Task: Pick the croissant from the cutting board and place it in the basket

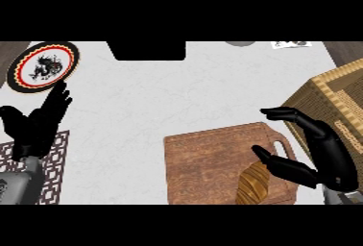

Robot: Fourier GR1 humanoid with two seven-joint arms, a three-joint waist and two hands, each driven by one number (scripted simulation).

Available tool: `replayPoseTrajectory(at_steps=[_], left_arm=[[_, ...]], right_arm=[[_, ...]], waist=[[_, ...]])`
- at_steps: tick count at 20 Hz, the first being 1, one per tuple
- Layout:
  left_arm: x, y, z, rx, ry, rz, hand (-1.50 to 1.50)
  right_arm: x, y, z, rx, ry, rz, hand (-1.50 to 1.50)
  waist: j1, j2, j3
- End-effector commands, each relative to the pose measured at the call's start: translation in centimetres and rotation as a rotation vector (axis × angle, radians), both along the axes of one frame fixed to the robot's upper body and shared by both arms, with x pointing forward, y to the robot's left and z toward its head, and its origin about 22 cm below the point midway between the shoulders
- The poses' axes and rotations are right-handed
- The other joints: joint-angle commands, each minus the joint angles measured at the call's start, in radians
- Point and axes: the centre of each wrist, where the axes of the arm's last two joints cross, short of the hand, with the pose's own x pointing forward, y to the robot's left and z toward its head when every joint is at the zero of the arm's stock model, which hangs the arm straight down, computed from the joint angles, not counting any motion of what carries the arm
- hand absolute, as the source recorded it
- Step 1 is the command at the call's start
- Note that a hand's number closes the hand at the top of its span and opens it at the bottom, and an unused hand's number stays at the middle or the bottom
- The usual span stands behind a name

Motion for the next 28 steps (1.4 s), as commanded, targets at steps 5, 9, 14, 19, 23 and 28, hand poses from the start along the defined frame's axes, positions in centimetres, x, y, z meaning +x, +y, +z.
replayPoseTrajectory(at_steps=[5, 9, 14, 19, 23, 28], left_arm=[[0.4, 0.6, -0.2, -0.017, 0.056, -0.022, 0.0], [0.0, 0.6, -1.5, -0.025, 0.055, -0.011, 0.0], [0.0, 1.2, -1.3, -0.006, 0.065, 0.013, 0.0], [0.5, 1.7, -0.7, -0.016, 0.07, -0.009, 0.0], [0.0, 0.8, -0.9, -0.007, 0.067, -0.025, 0.0], [0.4, 0.7, -1.0, -0.04, 0.048, -0.002, 0.0]], right_arm=[[-2.6, 11.4, -0.3, -0.06, -0.114, -0.153, -1.5], [-2.3, 11.3, 3.6, -0.175, 0.107, -0.237, -1.5], [-1.5, 7.7, 5.8, -0.539, 0.224, -0.444, -1.5], [-1.1, 5.9, 11.1, -0.7, 0.336, -0.651, -1.5], [-1.9, 6.1, 14.1, -0.8, 0.474, -0.563, -1.5], [-3.5, 4.5, 14.5, -0.81, 0.61, -0.413, -1.5]], waist=[[0.008, -0.004, 0.002], [-0.001, -0.007, -0.001], [-0.031, -0.015, -0.007], [-0.027, -0.012, -0.005], [-0.004, -0.01, -0.001], [-0.02, -0.009, 0.0]])
